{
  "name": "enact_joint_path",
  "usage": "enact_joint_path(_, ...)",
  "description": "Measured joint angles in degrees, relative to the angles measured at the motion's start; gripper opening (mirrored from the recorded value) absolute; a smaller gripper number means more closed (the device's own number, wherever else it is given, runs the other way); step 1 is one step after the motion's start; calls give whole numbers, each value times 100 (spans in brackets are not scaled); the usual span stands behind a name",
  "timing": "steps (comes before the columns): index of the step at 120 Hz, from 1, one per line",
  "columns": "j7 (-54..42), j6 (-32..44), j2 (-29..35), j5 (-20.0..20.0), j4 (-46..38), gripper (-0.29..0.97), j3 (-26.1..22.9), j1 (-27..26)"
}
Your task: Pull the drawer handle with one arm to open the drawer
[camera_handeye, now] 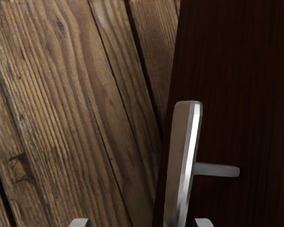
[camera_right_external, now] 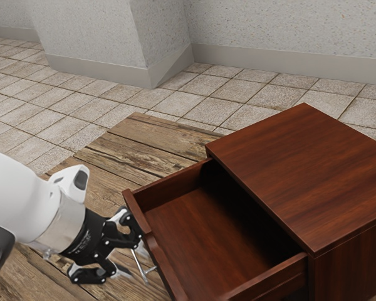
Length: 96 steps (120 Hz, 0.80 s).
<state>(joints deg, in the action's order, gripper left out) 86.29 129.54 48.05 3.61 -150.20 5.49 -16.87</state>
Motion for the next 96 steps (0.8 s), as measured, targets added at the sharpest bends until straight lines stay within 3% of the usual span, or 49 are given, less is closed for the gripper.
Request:
enact_joint_path(26,-4,-23,87,305,123,24,-3,-40)
enact_joint_path(34,-8,-175,-29,389,614,25,-11,-142)
enact_joint_path(44,-5,-774,-626,404,2050,31,-37,-152)
enact_joint_path(52,79,-1881,-2156,272,4732,41,-26,92)
enact_joint_path(60,176,-2839,-2840,211,5774,48,-13,543)
enact_joint_path(73,314,-3678,-3246,233,5756,56,-37,932)
enact_joint_path(96,491,-4234,-3256,241,5348,63,-127,948)
